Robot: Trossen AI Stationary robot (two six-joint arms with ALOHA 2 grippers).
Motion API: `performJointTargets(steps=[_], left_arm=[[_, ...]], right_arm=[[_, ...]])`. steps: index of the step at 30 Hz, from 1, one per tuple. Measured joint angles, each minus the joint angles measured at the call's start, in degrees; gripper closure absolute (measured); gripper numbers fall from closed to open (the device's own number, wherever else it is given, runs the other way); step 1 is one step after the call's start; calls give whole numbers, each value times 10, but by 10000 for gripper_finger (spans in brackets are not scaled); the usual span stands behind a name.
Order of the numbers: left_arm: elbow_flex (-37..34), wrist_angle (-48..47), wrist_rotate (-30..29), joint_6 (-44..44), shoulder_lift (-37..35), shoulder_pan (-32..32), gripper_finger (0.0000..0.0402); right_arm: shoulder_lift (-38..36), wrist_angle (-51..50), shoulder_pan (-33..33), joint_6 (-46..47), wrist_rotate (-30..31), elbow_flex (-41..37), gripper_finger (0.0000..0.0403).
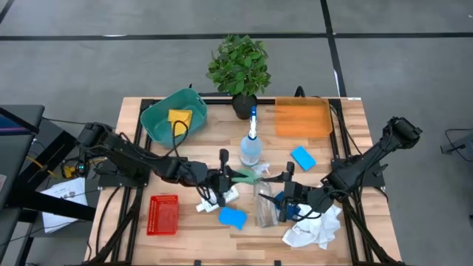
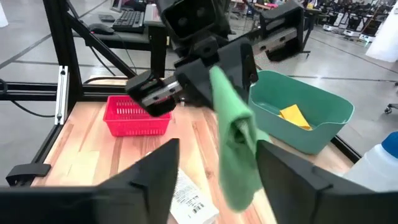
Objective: Pick & Place Kitchen Items
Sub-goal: Put the green towel into the green bin
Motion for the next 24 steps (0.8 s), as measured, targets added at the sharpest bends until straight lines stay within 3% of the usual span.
performJointTargets(steps=[4, 10, 24], left_arm=[[0, -93, -79, -14, -40, -12, 400], [-39, -205, -154, -55, -106, -34, 400], [-153, -301, -297, -171, -288, -36, 399]], right_arm=[[-1, -8, 5, 3, 2, 0, 159], [-1, -14, 10, 5, 23, 0, 162], [-1, -20, 9, 7, 25, 0, 163]])
